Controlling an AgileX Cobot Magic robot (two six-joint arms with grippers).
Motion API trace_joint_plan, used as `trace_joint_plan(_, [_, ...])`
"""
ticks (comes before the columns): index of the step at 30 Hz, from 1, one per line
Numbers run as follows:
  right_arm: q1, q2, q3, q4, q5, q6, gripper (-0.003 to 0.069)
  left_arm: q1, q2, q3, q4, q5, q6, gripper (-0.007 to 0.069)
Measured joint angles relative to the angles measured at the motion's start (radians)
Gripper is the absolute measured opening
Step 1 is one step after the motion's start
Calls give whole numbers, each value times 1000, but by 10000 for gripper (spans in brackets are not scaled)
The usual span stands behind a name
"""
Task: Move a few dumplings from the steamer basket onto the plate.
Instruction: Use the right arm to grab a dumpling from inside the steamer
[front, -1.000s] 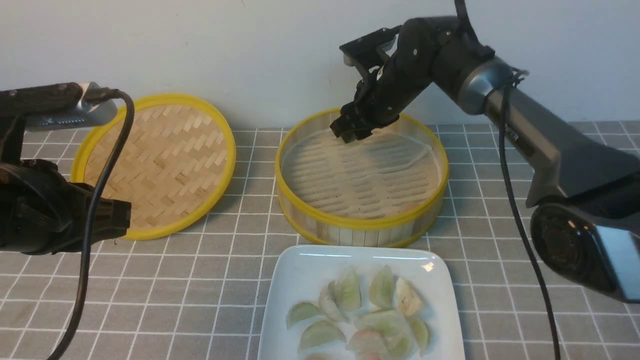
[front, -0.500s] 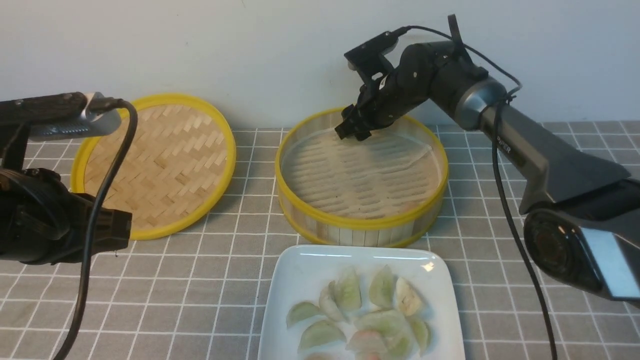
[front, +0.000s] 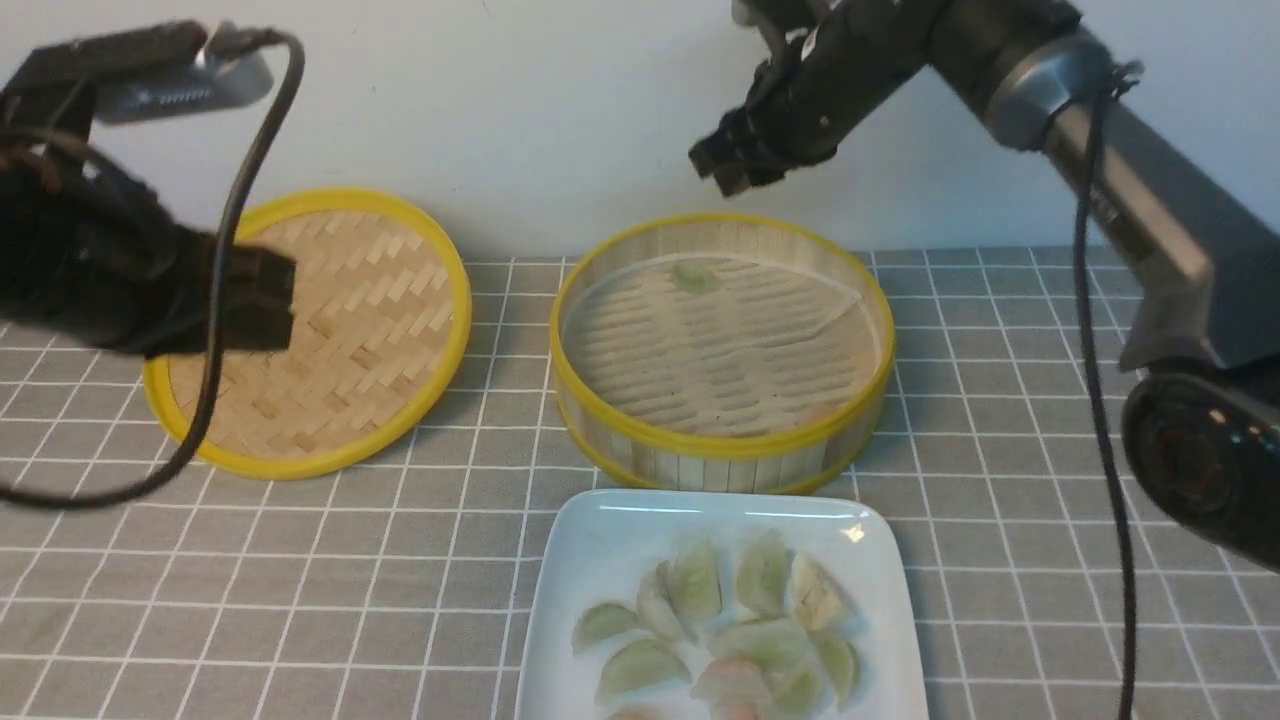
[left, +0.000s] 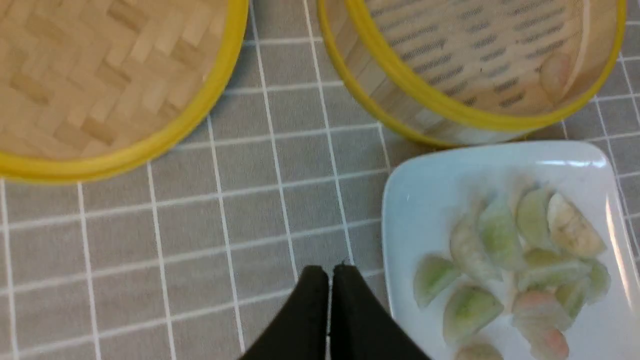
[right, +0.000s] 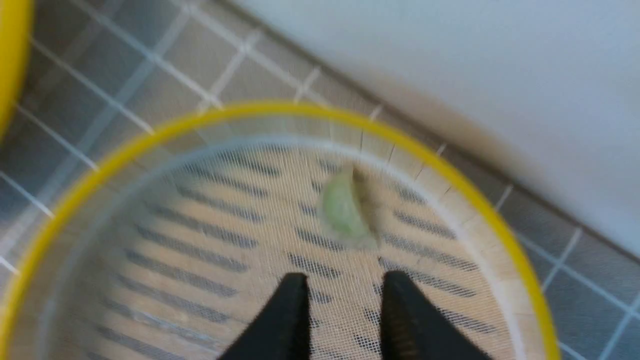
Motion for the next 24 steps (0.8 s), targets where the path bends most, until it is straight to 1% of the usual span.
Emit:
trace_joint_plan(1, [-7, -49, 40, 2, 0, 22, 78, -23, 68, -73, 2, 1, 14, -5])
trace_joint_plan(2, [-11, -74, 67, 2, 0, 28, 55, -31, 88, -94, 2, 2, 17, -5])
trace_joint_plan(3, [-18, -137, 150, 2, 0, 37, 18, -66, 168, -178, 8, 6, 23, -5])
trace_joint_plan(5, [-26, -244, 305, 2, 1, 39, -3, -105, 263, -279, 24, 12, 26, -5])
trace_joint_plan(6, [-30, -313, 405, 2, 2, 39, -9, -127, 327, -352, 31, 26, 28, -5])
trace_joint_plan(7, [-30, -325, 421, 3, 2, 38, -10, -134, 338, -364, 31, 31, 28, -5])
trace_joint_plan(8, [-31, -415, 548, 8, 2, 26, -12, -155, 436, -483, 32, 58, 28, -5])
trace_joint_plan(9, [-31, -437, 579, 11, 2, 25, -12, -160, 447, -496, 32, 63, 29, -5])
trace_joint_plan(10, [-32, -510, 679, 26, 3, 8, -12, -175, 521, -606, 32, 87, 29, -5])
trace_joint_plan(15, [-32, -703, 966, 85, 3, -20, -13, -224, 776, -911, 24, 107, 40, -5])
trace_joint_plan(16, [-32, -708, 976, 87, 3, -21, -13, -228, 786, -922, 24, 105, 41, -5])
trace_joint_plan(17, [-32, -749, 1044, 96, 3, -22, -13, -240, 876, -1021, 22, 101, 60, -5])
trace_joint_plan(20, [-32, -805, 1127, 96, -3, -23, -13, -252, 1008, -1164, 19, 78, 99, -5])
trace_joint_plan(24, [-32, -843, 1162, 73, -29, -23, -13, -252, 1148, -1315, -2, 45, 111, -5])
